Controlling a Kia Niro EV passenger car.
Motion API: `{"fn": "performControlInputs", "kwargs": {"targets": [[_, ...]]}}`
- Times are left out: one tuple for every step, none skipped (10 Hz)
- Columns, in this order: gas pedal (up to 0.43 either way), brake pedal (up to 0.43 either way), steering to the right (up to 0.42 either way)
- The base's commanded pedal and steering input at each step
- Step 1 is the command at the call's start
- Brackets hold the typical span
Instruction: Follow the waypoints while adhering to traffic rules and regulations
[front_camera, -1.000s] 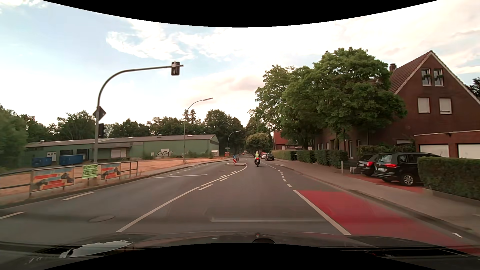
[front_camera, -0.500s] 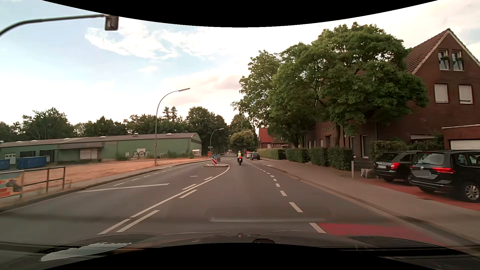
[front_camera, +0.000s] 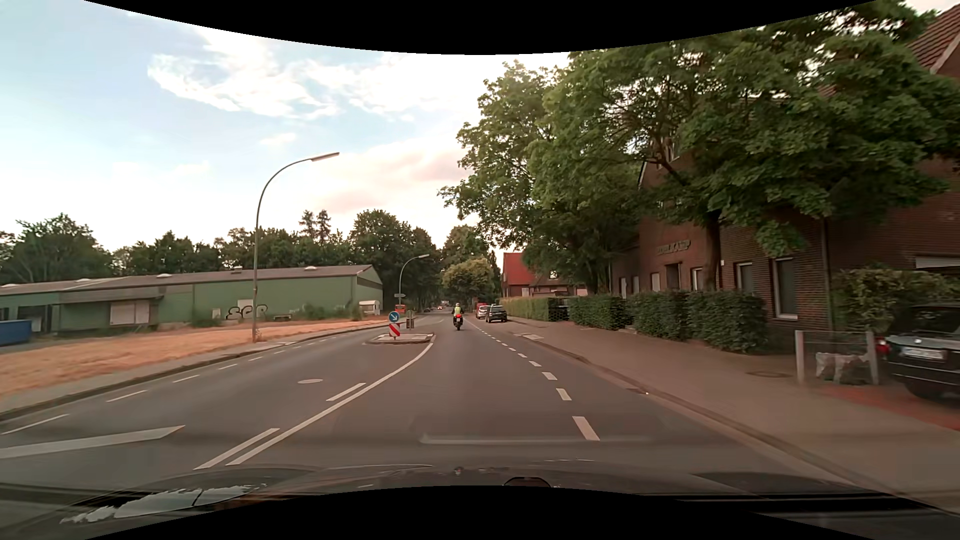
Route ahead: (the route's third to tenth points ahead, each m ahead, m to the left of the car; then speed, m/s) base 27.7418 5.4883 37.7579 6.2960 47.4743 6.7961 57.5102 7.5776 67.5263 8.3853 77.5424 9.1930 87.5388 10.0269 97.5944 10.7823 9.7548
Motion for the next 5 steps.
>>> {"fn": "performControlInputs", "kwargs": {"targets": [[0.220,0.000,-0.005],[0.220,0.000,-0.012],[0.220,0.000,-0.015],[0.220,0.000,-0.019],[0.220,0.000,-0.023]]}}
